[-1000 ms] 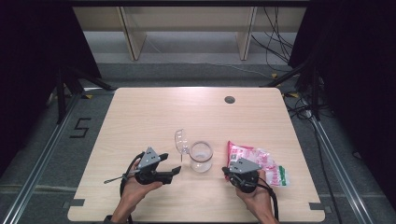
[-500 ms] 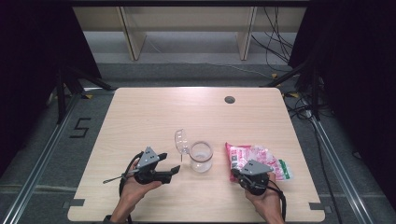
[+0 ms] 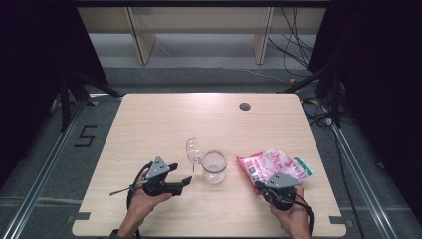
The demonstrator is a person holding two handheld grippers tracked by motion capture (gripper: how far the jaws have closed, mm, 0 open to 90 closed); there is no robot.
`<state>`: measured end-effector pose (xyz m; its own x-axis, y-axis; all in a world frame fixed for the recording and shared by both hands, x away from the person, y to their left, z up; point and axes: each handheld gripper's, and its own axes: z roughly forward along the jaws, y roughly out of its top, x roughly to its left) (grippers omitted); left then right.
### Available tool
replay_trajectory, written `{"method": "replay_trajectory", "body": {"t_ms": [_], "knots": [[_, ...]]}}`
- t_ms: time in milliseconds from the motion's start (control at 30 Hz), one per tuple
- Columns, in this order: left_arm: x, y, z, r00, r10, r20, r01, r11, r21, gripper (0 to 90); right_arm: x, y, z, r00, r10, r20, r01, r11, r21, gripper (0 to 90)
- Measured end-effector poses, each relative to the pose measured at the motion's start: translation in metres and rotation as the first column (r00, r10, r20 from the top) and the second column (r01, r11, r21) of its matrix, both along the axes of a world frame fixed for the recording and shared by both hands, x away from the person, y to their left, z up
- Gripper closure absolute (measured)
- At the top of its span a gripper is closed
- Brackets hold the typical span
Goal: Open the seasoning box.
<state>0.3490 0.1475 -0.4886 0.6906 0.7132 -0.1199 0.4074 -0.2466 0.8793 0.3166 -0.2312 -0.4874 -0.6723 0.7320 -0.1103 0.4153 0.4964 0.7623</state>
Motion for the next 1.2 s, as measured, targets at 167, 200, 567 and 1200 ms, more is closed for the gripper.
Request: {"method": "replay_trajectory", "body": {"t_ms": [167, 200, 567, 1200], "knots": [[0.001, 0.002, 0.0, 1.0, -0.008, -0.001, 0.008, 0.9999, 0.011, 27.5, -0.001, -0.008, 0.001, 0.9996, -0.025, -0.01, 0.025, 0.9997, 0.002, 90.0], [0.001, 0.002, 0.0, 1.0, -0.008, -0.001, 0.008, 0.9999, 0.011, 27.5, -0.001, -0.008, 0.001, 0.9996, -0.025, -0.01, 0.025, 0.9997, 0.002, 90.0], [0.001, 0.003, -0.001, 1.0, 0.003, -0.007, -0.003, 0.9999, 0.011, 27.5, -0.007, -0.028, 0.005, 0.9967, -0.078, -0.022, 0.08, 0.9915, 0.103, 77.1], [-0.007, -0.007, -0.003, 0.9999, 0.002, -0.016, -0.002, 0.9999, 0.011, 27.5, -0.019, -0.099, 0.004, 0.9278, -0.373, 0.002, 0.359, 0.894, 0.268, 44.1]]}}
